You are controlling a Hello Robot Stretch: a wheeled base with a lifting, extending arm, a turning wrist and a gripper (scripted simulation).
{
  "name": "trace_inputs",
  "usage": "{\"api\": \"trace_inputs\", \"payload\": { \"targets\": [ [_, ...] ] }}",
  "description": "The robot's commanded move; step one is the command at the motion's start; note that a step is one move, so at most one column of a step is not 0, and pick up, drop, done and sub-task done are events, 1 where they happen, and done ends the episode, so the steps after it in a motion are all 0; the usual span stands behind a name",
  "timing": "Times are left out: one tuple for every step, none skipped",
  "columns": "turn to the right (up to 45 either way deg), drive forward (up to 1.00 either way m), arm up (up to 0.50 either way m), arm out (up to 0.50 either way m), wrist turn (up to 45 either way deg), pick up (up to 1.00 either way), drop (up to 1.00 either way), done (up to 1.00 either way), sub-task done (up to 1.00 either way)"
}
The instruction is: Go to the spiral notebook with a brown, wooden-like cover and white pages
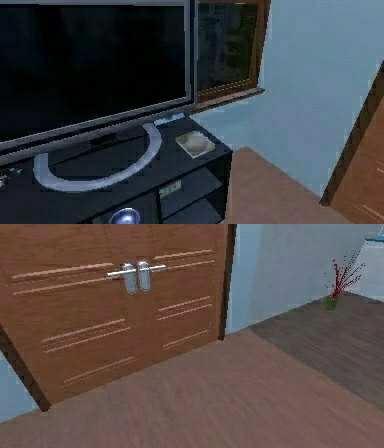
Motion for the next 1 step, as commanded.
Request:
{"api": "trace_inputs", "payload": {
  "targets": [
    [0.0, 0.0, 0.0, 0.0, 0.0, 0.0, 0.0, 1.0, 0.0]
  ]
}}
